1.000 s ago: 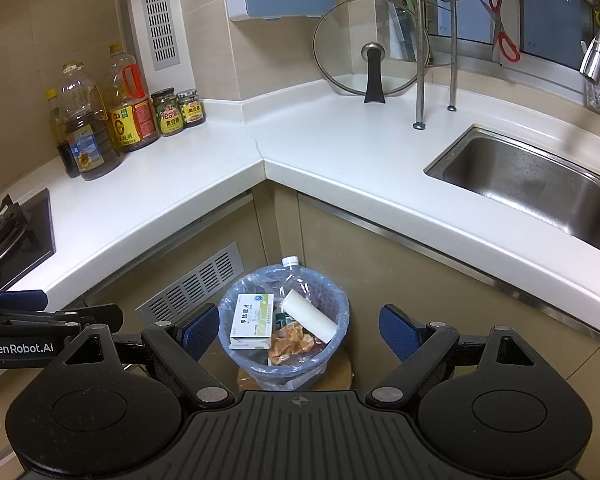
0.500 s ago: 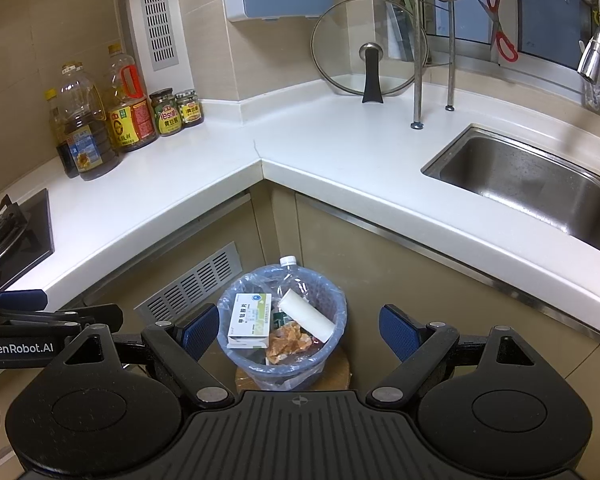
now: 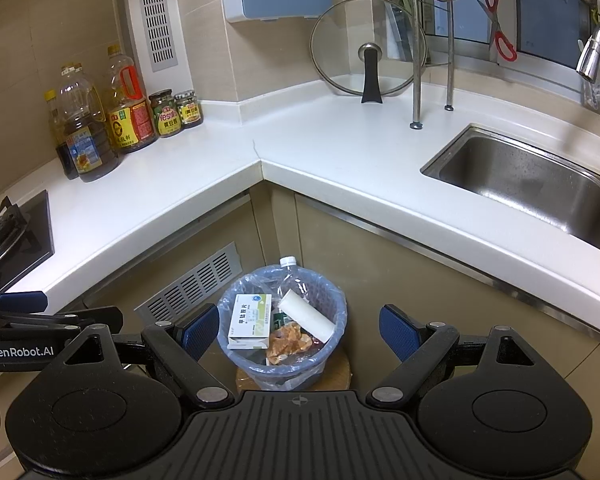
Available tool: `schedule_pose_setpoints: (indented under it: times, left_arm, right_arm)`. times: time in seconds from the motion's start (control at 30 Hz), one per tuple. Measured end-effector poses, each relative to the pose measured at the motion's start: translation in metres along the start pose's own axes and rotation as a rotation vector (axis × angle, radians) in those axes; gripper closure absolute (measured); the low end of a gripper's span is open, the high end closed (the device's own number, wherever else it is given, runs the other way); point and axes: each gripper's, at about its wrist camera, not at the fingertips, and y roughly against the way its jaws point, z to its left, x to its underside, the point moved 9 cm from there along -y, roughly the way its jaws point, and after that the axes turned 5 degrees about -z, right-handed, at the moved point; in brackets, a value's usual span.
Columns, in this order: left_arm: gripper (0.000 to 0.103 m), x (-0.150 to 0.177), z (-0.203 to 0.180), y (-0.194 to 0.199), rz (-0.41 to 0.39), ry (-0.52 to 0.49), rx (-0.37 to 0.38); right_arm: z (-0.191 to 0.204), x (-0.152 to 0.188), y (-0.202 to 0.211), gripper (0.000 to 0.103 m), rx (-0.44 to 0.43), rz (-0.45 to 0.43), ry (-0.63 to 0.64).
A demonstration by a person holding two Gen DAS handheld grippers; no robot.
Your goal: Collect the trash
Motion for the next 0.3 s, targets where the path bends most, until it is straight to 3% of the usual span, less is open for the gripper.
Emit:
schedule_pose_setpoints:
  times: [0.3]
  left_arm:
    - [0.000,-0.0016,-0.0002,0.0009,-0.019,-0.006,0.014]
  right_arm:
    - [-0.0012,-0.0009,0.0013,0.016,0.005,0.002,-0.005]
